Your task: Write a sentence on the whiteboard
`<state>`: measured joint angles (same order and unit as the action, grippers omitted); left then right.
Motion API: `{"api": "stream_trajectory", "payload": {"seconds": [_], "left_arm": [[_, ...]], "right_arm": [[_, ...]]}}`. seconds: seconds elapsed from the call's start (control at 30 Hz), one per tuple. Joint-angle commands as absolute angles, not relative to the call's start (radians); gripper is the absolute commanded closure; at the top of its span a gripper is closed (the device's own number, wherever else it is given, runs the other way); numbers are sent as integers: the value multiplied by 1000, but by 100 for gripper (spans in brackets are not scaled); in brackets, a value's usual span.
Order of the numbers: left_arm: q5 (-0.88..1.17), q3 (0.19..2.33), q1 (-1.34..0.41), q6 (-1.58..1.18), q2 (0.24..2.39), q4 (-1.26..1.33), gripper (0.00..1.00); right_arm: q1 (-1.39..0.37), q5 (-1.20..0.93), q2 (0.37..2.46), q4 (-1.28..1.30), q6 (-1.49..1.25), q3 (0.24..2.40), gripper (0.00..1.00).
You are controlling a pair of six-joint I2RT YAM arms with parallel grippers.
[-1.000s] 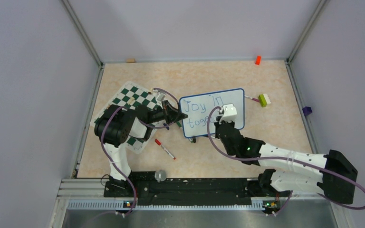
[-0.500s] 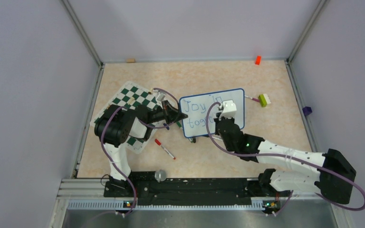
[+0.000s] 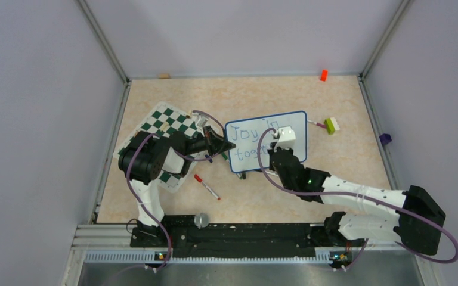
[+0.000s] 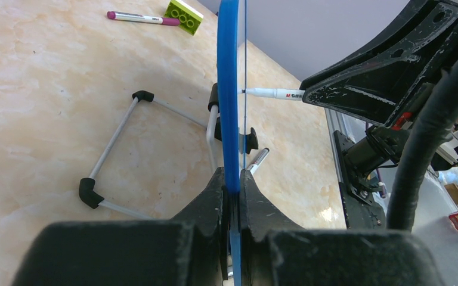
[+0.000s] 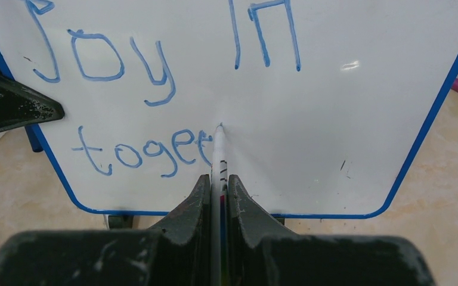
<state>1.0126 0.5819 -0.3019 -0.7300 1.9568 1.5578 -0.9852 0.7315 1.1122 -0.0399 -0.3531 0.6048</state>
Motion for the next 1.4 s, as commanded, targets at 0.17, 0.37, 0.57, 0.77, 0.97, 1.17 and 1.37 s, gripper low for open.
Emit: {"api": "stream_trajectory", "payload": {"seconds": [0.17,0.37,0.57,0.77,0.97,1.17,1.37], "left_arm": [[1046,578,-305,-612,1975,1620,100],[1046,578,-303,-612,1975,1620,100],[1046,578,-304,-612,1974,1619,100],[1046,578,-303,-612,1974,1620,100],[1047,578,-304,-613,1975,1620,100],[1048,579,-304,-614,1977,1620,100],[1047,579,-303,-612,1976,1620,100]], "right_arm": [[-976,700,1080,-15,-433,571,100],[-976,683,1080,-9,-446,555,100],[-977,682,1079,-3,-452,556,100],[-976,694,1080,-1,-449,570,100],[-976,712,1084,-2,-429,600,100],[-976,726,1098,-5,-405,633,100],[-976,733,1112,-16,-383,654,100]]}}
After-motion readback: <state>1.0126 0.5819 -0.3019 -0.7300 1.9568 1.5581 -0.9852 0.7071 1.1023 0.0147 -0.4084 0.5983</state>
